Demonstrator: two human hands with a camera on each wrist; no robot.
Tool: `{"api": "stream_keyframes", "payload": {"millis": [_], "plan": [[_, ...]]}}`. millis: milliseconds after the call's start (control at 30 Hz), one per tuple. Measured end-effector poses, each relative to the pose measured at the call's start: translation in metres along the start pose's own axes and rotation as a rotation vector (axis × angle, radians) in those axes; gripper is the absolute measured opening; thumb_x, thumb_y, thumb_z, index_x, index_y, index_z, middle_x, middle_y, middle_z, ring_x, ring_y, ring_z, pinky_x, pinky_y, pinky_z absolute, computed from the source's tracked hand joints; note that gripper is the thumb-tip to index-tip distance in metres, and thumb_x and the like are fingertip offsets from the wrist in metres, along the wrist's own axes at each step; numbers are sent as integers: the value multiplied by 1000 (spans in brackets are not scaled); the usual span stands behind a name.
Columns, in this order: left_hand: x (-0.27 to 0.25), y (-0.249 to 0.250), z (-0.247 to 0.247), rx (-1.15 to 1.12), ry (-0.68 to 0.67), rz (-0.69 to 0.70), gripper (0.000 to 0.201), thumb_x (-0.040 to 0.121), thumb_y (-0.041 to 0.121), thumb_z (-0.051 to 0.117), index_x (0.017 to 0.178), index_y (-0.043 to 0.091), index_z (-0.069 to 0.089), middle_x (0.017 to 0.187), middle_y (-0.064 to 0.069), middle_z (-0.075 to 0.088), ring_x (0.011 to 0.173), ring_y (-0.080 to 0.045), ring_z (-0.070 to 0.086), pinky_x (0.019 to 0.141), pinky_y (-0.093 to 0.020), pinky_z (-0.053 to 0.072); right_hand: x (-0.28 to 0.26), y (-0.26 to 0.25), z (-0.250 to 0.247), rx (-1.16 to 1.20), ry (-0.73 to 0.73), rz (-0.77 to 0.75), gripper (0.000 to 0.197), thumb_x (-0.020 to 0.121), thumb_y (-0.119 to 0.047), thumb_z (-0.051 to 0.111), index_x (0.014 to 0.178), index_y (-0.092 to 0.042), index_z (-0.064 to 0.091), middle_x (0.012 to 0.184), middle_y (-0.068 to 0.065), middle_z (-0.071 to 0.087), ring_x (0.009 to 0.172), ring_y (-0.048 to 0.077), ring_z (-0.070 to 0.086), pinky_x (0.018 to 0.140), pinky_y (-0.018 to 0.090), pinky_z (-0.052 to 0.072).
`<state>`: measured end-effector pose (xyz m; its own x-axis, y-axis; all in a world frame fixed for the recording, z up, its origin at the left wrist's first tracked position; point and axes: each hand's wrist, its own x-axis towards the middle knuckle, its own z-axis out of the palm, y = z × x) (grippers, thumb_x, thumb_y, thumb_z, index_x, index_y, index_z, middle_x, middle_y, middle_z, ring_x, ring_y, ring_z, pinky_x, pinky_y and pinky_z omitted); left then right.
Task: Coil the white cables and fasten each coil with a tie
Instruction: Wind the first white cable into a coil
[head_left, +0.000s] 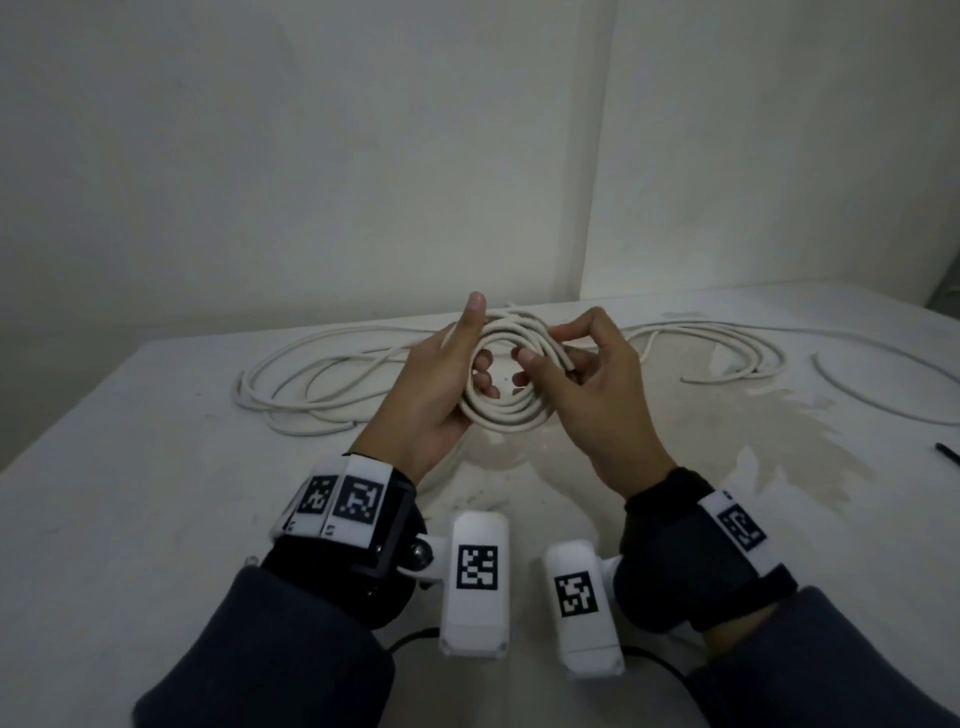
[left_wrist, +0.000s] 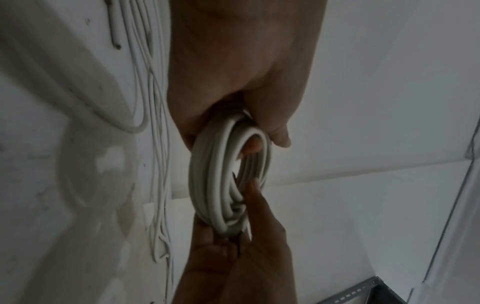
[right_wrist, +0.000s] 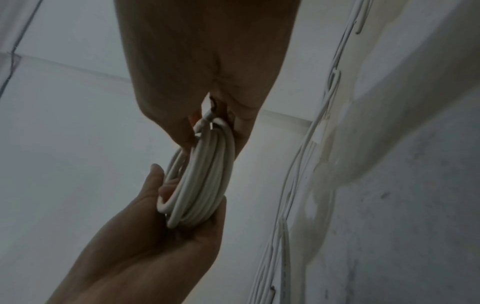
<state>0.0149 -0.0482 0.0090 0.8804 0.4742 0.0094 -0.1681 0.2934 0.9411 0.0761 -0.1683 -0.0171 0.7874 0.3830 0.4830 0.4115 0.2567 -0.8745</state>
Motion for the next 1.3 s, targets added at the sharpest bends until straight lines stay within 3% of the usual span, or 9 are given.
{"api": "stream_keyframes", "payload": {"millis": [233,333,533,700,867,1000,1133,1233,1300], "plan": [[-4,11,-17,133,-286,-100,40,80,34,64,104,1,66,79,-11,67,67,-17,64,59,-27,56,4,-3,-15,-89,-197,-34,16,88,-4,66,86,-8,50,71,20,68,57,20,64,55,30,51],[-6,11,-17,313,-301,24,33,82,18,68,112,9,60,69,-4,65,55,-12,61,51,-23,51,3,-6,-15,-55,-269,-30,14,87,-3,66,86,-5,52,67,13,67,57,19,62,55,29,49],[-1,2,-17,553,-288,224,24,93,21,60,102,-1,64,66,-2,55,55,-10,50,59,-29,45,5,-2,-15,0,-141,-50,13,78,-4,75,88,-8,67,84,16,73,68,25,70,61,30,54],[1,-2,-14,630,-215,326,27,96,23,55,96,-2,66,69,-4,63,52,-7,56,52,-16,43,7,4,-12,-49,-7,-48,26,72,-6,82,95,-11,74,101,15,66,78,24,71,66,33,59],[4,-10,-15,572,-173,283,32,97,23,52,101,-6,66,70,-4,63,51,-6,55,52,-16,43,9,7,-18,-182,-11,-23,26,69,-11,84,90,-16,71,88,5,65,80,24,70,66,29,56],[5,-11,-20,477,-299,138,29,98,17,50,112,-4,64,89,-13,69,71,-12,63,64,-20,50,10,10,-19,-291,12,-98,20,68,-11,85,73,-10,66,75,9,67,71,25,69,60,27,56],[2,-10,-28,524,-317,91,31,83,3,69,114,7,67,93,-12,72,78,-15,67,68,-25,52,10,13,-20,-249,-24,-57,22,65,-8,86,64,-16,66,74,13,70,68,30,71,64,45,60],[1,-13,-25,574,-228,132,43,83,2,69,124,13,61,86,-14,73,69,-15,69,56,-19,49,11,13,-23,-220,-45,5,25,63,-4,86,60,-18,65,72,17,70,70,35,71,67,51,58],[0,-13,-22,690,-250,174,25,88,11,66,113,13,67,79,-9,72,66,-11,68,49,-14,43,11,13,-25,-209,-50,30,25,60,-6,87,56,-20,66,70,16,71,72,36,70,71,54,56]]}}
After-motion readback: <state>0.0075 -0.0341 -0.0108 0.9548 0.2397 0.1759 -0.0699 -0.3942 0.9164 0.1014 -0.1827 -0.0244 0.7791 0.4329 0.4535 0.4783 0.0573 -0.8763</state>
